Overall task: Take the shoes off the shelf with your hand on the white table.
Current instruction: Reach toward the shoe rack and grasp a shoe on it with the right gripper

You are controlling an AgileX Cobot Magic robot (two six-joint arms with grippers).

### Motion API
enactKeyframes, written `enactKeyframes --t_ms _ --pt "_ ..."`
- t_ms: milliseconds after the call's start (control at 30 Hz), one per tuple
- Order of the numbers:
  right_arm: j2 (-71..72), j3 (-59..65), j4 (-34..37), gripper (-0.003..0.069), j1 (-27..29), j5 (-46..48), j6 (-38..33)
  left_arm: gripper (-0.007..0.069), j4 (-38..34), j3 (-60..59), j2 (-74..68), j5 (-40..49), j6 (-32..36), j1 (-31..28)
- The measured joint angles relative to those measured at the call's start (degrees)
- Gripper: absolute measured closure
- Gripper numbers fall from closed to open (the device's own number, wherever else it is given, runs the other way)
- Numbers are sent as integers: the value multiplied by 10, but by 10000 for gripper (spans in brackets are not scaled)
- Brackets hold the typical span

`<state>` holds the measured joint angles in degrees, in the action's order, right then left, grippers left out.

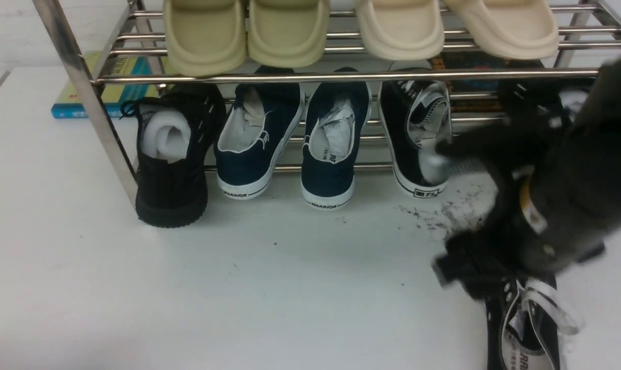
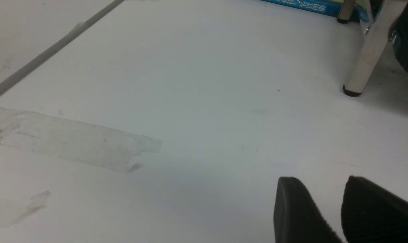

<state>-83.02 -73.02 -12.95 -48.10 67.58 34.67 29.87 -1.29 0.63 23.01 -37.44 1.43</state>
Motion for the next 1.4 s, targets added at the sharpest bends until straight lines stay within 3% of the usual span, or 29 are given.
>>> enactKeyframes --t_ms 367,800,933,1167,1400 --pt "-153 -176 -86 149 34 -54 -4 383 0 0 0 0 0 0" --pt "-243 -188 -92 250 133 -172 15 382 1 0 0 1 0 0" --pt "-264 -188 -90 325 147 -181 15 382 1 0 0 1 0 0" --pt "-253 -189 -51 648 148 -171 -23 382 2 0 0 1 0 0" --pt "-149 -186 53 652 148 7 -88 382 2 0 0 1 0 0"
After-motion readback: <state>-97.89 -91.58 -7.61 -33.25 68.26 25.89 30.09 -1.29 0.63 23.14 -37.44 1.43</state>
